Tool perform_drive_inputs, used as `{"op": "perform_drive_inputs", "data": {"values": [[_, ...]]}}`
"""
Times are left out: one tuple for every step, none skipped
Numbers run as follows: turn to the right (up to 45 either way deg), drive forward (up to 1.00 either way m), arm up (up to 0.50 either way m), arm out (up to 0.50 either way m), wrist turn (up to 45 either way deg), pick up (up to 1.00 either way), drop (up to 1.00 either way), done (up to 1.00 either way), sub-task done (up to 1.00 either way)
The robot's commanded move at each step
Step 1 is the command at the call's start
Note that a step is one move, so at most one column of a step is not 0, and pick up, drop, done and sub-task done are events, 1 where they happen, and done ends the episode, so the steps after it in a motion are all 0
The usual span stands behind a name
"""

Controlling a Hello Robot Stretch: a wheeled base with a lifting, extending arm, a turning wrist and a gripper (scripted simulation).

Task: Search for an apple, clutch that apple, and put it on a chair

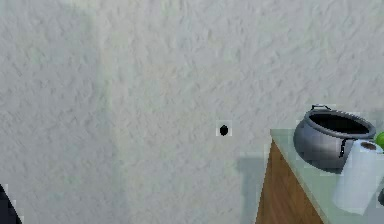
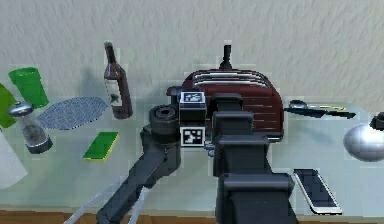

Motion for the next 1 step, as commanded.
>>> {"op": "perform_drive_inputs", "data": {"values": [[0.0, 0.00, 0.00, 0.00, 45.0, 0.00, 0.00, 0.00, 0.00]]}}
